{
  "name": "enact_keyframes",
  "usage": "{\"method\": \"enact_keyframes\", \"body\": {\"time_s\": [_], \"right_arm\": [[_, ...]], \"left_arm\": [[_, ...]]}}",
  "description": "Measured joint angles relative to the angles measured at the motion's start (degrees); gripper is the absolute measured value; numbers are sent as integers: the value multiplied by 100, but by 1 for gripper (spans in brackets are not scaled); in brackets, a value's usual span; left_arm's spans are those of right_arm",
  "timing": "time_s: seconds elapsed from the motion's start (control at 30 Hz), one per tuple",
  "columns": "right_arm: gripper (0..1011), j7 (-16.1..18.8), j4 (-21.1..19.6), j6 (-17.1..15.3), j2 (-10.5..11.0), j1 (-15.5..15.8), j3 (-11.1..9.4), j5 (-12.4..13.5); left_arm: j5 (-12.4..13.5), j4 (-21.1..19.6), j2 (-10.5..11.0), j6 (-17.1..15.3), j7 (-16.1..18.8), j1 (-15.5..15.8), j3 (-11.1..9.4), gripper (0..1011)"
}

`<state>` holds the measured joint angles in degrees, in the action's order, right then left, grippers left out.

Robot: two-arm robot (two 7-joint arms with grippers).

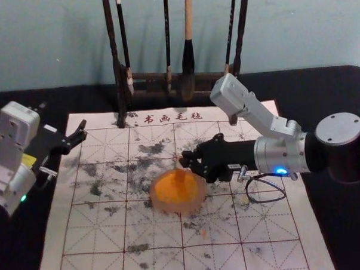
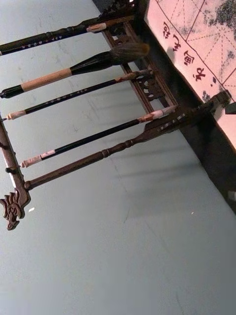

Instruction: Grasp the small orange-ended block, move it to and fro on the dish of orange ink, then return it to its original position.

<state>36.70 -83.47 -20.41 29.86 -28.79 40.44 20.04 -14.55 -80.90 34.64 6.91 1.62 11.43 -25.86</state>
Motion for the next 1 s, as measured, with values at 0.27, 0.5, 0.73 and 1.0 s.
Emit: {"method": "enact_keyframes", "body": {"time_s": [0.27, 0.5, 0.73, 1.0], "right_arm": [[99, 2, -27, -10, 28, 15, -26, -6], [99, 34, -85, 3, 91, 58, -32, -14], [99, 61, -188, 12, 179, 132, -61, -1], [99, 66, -266, 12, 243, 195, -84, 37]], "left_arm": [[0, 0, 0, 0, 0, 0, 0, 1001], [0, 0, 0, 0, 0, 0, 0, 1001], [0, 0, 0, 0, 0, 0, 0, 1001], [0, 0, 0, 0, 0, 0, 0, 1001]]}}
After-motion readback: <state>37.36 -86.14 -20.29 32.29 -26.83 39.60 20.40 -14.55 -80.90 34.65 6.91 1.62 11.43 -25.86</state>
